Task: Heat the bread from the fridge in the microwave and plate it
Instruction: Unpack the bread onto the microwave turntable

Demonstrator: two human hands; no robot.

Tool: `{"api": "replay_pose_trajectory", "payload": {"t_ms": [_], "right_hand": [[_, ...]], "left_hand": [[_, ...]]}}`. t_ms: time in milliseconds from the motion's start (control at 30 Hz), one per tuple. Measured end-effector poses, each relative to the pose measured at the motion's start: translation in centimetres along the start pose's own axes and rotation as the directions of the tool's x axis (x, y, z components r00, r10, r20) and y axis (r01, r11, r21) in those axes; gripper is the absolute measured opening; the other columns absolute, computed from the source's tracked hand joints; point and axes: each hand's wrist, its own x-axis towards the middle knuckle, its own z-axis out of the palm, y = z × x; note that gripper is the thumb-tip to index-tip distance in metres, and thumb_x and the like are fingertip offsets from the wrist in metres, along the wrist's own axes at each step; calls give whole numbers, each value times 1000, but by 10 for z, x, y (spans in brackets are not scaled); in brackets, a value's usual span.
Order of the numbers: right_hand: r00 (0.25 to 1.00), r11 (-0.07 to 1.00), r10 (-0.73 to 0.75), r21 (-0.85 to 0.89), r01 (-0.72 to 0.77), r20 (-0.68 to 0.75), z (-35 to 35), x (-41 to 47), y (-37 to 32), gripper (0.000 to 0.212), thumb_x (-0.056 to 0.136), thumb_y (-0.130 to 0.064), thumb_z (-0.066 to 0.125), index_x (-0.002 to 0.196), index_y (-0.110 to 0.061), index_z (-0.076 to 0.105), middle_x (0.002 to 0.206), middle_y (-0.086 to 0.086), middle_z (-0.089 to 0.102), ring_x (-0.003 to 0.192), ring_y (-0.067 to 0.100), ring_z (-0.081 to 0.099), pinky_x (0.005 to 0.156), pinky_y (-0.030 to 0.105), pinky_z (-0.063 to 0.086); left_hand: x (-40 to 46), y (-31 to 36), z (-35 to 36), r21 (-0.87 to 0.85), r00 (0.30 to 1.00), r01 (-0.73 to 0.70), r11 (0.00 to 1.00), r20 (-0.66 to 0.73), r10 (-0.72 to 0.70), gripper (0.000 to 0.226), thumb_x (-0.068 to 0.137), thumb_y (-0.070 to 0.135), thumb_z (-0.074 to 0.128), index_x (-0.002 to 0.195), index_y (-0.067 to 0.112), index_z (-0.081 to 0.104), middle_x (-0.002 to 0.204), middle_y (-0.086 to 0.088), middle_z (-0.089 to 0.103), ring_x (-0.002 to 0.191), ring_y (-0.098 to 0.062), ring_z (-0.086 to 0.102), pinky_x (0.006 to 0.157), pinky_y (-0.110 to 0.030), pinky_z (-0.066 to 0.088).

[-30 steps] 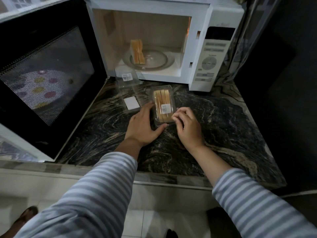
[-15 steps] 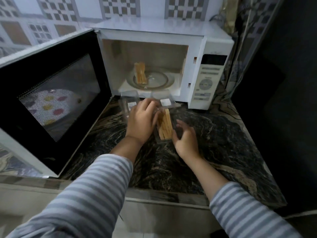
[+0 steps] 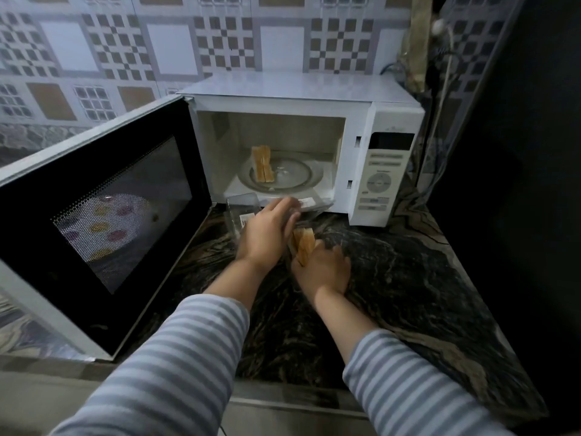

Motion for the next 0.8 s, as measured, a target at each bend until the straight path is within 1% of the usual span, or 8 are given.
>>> {"api": "replay_pose_trajectory", "payload": {"t_ms": [200, 300, 400, 467, 533, 600, 667, 800], "right_hand": [[990, 972, 128, 192, -137, 56, -3, 5, -4, 45, 81, -54, 55, 111, -21, 58, 114, 5, 64, 117, 26, 49, 96, 39, 35], [986, 956, 157, 242, -167, 61, -6, 0, -11, 44, 80, -56, 53, 109, -24, 58, 108, 3, 66, 110, 26, 55, 93, 39, 35], [979, 914, 191, 351, -203, 70, -14, -4, -17, 41, 80, -58, 55, 103, -24, 60, 102, 1, 68, 102, 24, 60, 90, 37, 35], [974, 855, 215, 469, -222, 69, -20, -9, -18, 39, 78, -54, 61, 99, -22, 62, 98, 1, 69, 98, 25, 63, 88, 35, 42], [970, 804, 235, 547, -233, 68, -24, -16, -15, 35, 77, -48, 67, 95, -18, 63, 93, 2, 68, 89, 24, 65, 78, 32, 49], [969, 804, 235, 545, -240, 79, -28, -28, -8, 30, 79, -44, 68, 92, -18, 59, 84, -2, 61, 78, 20, 59, 67, 28, 44], [971, 819, 231, 527, -228, 62, -28, -41, 3, 26, 80, -42, 68, 87, -20, 55, 79, -5, 57, 73, 17, 56, 61, 26, 40], [962, 823, 275, 518, -233, -3, -27, -62, 24, 26, 79, -42, 67, 85, -19, 57, 76, -5, 59, 71, 18, 60, 58, 27, 43]], "left_hand": [[-5, -5, -2, 54, 998, -58, 997, 1, 58, 21, 95, 17, 54, 115, 18, 59, 115, 0, 64, 93, -23, 67, 70, -40, 56], [-12, -7, -10, 159, 998, -68, 985, 21, 66, 29, 92, 15, 55, 119, 24, 56, 118, 5, 61, 91, -21, 64, 70, -36, 55], [-15, -7, -18, 230, 995, -93, 969, 50, 84, 24, 93, 19, 52, 117, 22, 57, 115, 2, 62, 90, -26, 62, 71, -37, 54], [-17, -7, -20, 248, 996, -87, 965, 47, 78, 23, 92, 24, 48, 114, 23, 57, 112, 2, 63, 87, -27, 64, 68, -38, 55], [-20, -8, -20, 274, 997, -79, 958, 40, 70, 20, 92, 25, 49, 110, 24, 57, 109, 3, 63, 84, -26, 64, 67, -37, 55], [-25, -13, -20, 315, 997, -72, 946, 18, 70, 16, 92, 21, 54, 107, 22, 60, 106, 2, 65, 83, -26, 65, 71, -38, 54], [-33, -20, -20, 366, 998, -62, 929, 5, 64, 20, 94, 23, 47, 109, 22, 60, 108, 0, 65, 84, -28, 66, 82, -41, 51], [-61, -32, -18, 412, 997, -59, 909, 64, 36, 21, 96, 28, 46, 111, 24, 61, 121, 4, 61, 109, -22, 60, 109, -47, 29]]}}
